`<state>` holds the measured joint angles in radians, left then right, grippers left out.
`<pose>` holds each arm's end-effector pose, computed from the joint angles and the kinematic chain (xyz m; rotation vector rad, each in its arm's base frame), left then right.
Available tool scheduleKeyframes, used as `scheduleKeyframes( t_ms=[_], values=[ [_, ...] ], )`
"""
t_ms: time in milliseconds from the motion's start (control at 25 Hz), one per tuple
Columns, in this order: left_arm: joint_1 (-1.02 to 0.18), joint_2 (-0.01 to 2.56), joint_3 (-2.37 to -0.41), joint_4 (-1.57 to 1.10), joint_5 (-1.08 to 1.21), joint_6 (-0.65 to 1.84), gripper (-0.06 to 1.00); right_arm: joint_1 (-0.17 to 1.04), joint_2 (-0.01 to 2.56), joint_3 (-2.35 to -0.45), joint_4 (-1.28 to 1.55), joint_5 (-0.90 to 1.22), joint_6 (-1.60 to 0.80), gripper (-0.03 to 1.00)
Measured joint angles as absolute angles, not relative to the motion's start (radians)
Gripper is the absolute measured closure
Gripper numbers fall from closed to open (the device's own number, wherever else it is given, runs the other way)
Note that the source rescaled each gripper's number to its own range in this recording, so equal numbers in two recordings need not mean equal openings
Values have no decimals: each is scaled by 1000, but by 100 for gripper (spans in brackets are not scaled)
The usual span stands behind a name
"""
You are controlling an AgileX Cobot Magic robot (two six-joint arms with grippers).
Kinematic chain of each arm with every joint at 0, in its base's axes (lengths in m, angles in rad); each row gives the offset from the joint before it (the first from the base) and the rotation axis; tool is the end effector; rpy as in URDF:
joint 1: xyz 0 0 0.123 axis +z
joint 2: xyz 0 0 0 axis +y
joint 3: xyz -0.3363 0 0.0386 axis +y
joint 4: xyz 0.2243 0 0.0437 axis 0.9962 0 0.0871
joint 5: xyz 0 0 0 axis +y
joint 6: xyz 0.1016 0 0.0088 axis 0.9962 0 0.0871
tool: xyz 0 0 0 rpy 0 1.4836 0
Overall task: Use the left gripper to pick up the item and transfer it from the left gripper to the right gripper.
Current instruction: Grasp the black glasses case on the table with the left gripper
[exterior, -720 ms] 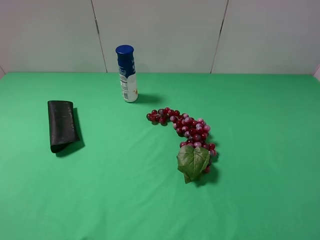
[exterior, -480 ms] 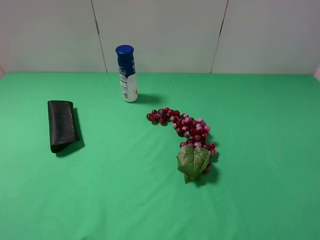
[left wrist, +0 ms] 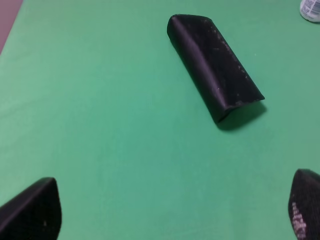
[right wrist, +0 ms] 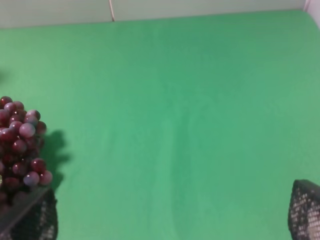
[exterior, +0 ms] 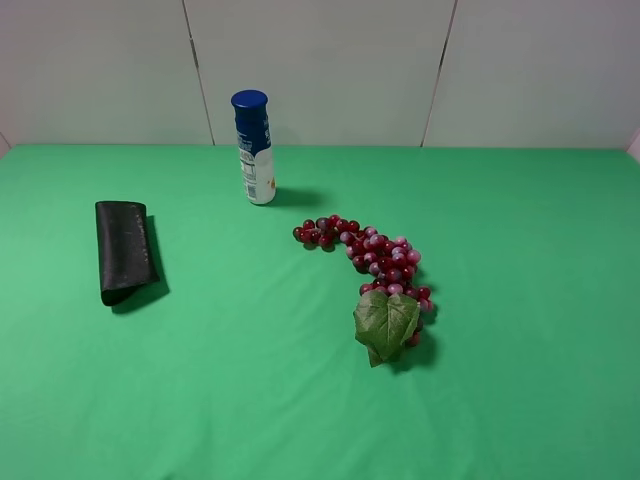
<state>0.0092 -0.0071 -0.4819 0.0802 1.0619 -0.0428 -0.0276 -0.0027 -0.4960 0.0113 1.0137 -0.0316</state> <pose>-0.0692 0.0065 0.2557 -0.0567 2.0539 0.0754 -0.0675 0.0028 0.2640 -0.0042 1.9986 -0.0246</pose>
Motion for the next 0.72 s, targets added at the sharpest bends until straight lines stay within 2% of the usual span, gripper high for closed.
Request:
scheduleKeyframes(
  t_ms=[400,560,720],
  values=[
    [9,-7,-482,80,1062,-43,12,-28,-3,-496,11,1014,-32,-3],
    [9,-7,-482,80,1062,-47,-1,-28,-3,-496,11,1014,-32,-3],
    [9,-3,-510,81,1063,-63,-5,-28,-3,-496,11,1014,-32,-3]
  ],
)
